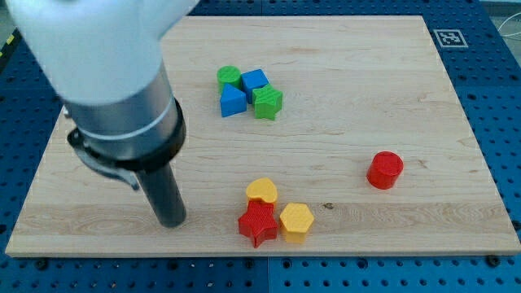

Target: Push red star towards red circle

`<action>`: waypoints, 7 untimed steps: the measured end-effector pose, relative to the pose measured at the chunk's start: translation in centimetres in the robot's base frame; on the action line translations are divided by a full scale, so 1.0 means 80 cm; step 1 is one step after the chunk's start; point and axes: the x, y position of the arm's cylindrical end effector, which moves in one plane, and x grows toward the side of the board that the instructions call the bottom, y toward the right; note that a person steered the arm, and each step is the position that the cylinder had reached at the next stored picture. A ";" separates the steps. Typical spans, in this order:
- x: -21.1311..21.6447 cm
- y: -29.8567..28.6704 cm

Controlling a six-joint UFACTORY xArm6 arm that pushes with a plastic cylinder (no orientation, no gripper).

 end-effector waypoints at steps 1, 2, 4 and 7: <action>0.016 0.051; 0.029 0.077; 0.029 0.123; 0.012 0.184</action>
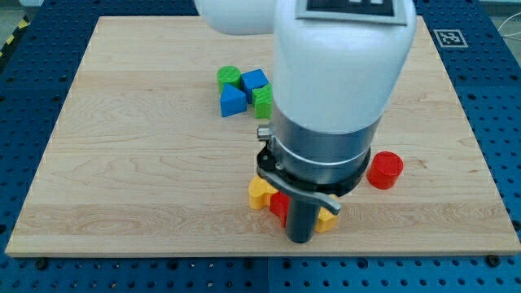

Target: Push red star towards red circle

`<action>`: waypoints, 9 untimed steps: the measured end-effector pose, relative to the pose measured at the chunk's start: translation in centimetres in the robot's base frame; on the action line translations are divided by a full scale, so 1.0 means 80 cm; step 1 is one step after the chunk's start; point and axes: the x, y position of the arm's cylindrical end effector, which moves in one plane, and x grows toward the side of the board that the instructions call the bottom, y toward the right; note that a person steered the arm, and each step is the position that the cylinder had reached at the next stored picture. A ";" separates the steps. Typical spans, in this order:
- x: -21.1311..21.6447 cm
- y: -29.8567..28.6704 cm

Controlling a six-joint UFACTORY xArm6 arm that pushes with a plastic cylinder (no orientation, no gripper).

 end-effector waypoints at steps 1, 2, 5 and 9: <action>-0.010 0.000; -0.010 -0.018; -0.098 -0.041; -0.152 0.096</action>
